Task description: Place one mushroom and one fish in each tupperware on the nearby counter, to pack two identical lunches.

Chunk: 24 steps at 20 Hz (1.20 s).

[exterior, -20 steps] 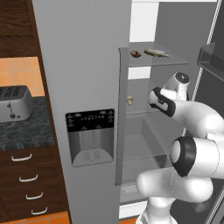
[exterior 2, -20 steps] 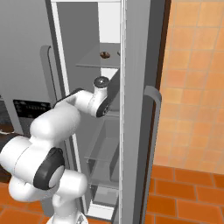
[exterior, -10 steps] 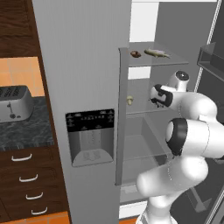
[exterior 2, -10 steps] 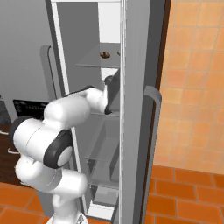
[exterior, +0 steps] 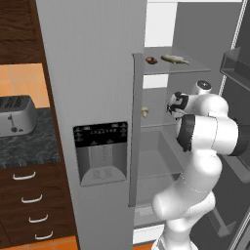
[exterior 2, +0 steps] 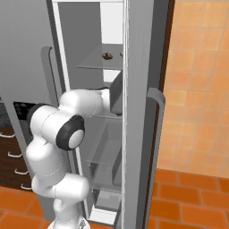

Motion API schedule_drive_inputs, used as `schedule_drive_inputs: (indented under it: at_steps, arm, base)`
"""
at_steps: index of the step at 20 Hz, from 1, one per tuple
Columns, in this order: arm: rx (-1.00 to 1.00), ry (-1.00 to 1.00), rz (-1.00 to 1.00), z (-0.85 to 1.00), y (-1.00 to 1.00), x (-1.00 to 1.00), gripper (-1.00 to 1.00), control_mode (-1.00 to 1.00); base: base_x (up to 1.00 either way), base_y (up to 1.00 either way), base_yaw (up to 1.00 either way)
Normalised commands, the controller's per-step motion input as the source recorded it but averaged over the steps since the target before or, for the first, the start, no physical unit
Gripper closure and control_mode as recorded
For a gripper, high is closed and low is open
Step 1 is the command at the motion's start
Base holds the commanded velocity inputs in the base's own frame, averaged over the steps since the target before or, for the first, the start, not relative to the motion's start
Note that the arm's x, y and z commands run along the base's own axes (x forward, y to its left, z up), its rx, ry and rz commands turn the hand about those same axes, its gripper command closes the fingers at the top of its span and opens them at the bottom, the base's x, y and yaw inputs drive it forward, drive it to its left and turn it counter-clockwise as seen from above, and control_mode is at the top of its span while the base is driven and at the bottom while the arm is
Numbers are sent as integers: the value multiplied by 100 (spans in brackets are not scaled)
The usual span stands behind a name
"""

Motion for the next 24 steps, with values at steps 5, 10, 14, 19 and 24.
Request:
schedule_drive_inputs:
  at_steps: [5, 10, 14, 19, 24]
  arm:
    - [0, 5, 7, -35, 13, 12, -100, -100]
    - [0, 0, 1, -20, 1, 36, -100, -100]
    - [0, 0, 0, -9, 2, 67, -100, -100]
    - [0, 0, 0, 0, 0, 51, -100, -100]
    - [0, 0, 0, -24, 4, 9, -100, -100]
  base:
    - [0, 0, 0]
    - [0, 0, 0]
    - [0, 0, 0]
    - [0, 0, 0]
    - [0, 0, 0]
